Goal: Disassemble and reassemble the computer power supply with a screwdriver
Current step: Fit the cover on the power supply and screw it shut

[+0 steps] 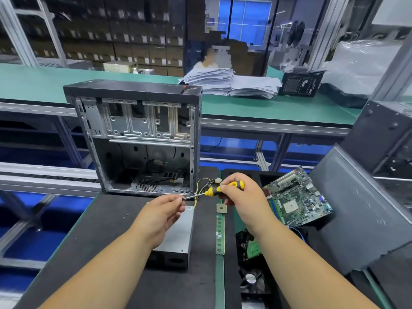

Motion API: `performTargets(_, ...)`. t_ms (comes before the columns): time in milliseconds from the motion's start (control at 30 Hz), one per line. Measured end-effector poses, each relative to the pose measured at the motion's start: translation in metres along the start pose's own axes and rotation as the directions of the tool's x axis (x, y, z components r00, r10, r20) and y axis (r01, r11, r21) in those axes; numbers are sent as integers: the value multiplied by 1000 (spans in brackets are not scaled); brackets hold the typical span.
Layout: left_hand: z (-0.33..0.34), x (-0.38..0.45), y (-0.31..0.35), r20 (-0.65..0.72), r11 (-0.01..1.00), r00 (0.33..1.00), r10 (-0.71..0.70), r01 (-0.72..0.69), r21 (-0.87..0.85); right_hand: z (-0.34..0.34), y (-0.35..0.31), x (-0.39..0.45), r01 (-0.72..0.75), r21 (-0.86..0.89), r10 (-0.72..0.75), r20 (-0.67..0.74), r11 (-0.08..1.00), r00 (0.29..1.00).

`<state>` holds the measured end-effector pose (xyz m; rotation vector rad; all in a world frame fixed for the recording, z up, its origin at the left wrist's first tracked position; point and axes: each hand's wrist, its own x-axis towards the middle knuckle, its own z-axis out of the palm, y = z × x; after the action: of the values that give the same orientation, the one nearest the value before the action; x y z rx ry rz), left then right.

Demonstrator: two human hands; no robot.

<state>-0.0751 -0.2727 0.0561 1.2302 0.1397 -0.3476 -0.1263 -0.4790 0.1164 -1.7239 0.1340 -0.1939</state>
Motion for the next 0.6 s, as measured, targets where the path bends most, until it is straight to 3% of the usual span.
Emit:
performTargets(200,-7,4,12,5,995,999,51,-52,90,5,-5,7,-26,10,26,37,1000,999)
performTargets(433,-28,28,20,35,999,999,32,-33,39,31,-3,23,-63,9,63,-42,998,997)
performTargets(600,-50,50,22,90,971,988,128,-143,189,53,-3,38,-113,-23,111,-81,993,991)
